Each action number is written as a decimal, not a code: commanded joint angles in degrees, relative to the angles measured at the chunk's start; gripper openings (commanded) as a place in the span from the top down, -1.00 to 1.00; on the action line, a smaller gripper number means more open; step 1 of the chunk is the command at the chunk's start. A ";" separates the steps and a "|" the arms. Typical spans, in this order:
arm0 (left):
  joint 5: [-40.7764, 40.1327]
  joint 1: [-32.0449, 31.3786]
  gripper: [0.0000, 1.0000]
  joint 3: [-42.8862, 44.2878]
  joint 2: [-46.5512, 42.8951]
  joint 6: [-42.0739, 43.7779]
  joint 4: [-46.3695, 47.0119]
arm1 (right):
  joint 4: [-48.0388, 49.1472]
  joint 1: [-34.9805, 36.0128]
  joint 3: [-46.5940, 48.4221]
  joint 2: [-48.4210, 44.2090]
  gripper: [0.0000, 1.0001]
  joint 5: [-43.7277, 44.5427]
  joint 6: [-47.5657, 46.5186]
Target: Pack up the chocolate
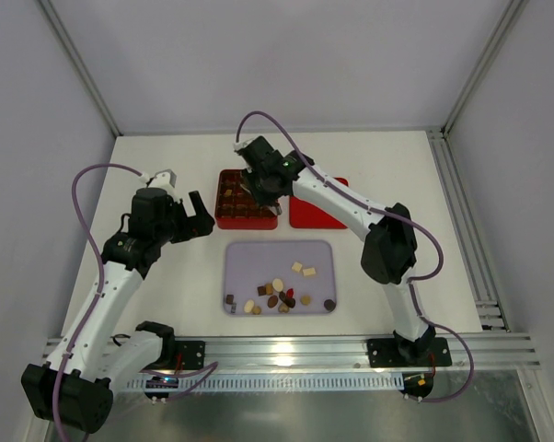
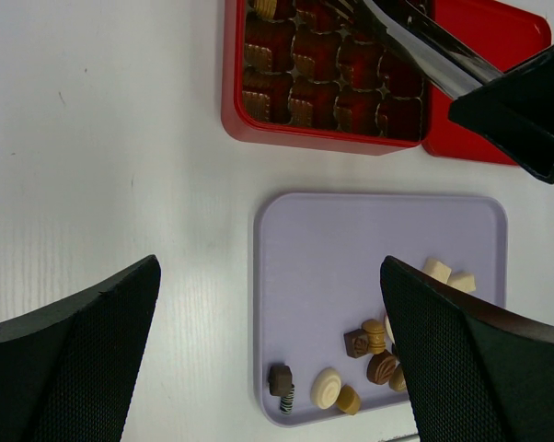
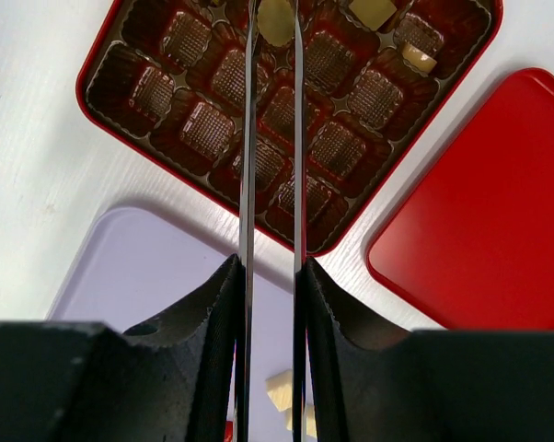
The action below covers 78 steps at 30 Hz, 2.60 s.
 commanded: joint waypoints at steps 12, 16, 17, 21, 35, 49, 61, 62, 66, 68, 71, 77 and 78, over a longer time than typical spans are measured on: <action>0.04 0.29 -1.00 1.36 -0.96 0.38 0.62 | 5.24 0.26 3.20 1.03 0.25 1.31 1.21; 0.04 0.29 -1.00 1.45 -0.87 0.38 0.62 | 5.33 0.26 3.29 1.38 0.25 1.22 1.21; 0.13 0.29 -1.00 1.45 -0.78 0.46 0.62 | 5.25 0.26 3.29 1.55 0.25 1.22 1.29; 0.13 0.29 -0.99 1.45 -0.87 0.38 0.53 | 5.16 0.26 3.55 0.94 0.25 1.57 1.29; 0.04 0.29 -0.99 1.45 -1.05 0.38 0.62 | 3.58 0.26 0.14 -9.86 0.25 5.00 1.29; 0.22 0.29 -1.00 1.36 -1.49 0.38 0.71 | -6.26 0.26 -31.13 -41.58 0.17 2.37 4.81; 0.31 0.29 -0.99 1.36 -0.87 0.38 0.71 | -12.86 0.69 -49.00 -54.70 0.09 -7.30 2.53; 0.30 0.29 -0.99 1.36 -0.96 0.38 0.71 | -12.95 0.69 -49.53 -54.70 0.08 -7.57 2.26; 0.22 0.29 -0.99 1.36 -0.78 0.29 0.71 | -11.98 1.75 -51.03 -54.17 0.07 -7.48 1.91; 0.22 0.29 -0.99 1.36 -0.78 0.29 0.71 | -11.63 2.54 -51.20 -53.21 0.07 -7.57 1.91; 0.22 0.29 -0.99 1.36 -0.69 0.29 0.71 | -10.93 3.77 -51.29 -51.72 0.07 -6.87 2.00; -0.05 0.29 -0.99 1.36 -0.61 0.37 0.71 | -9.96 5.79 -50.94 -48.64 0.07 -4.67 2.09; -0.05 0.29 -0.99 1.36 -0.61 0.38 0.71 | -9.87 5.97 -50.77 -48.28 0.07 -3.97 2.00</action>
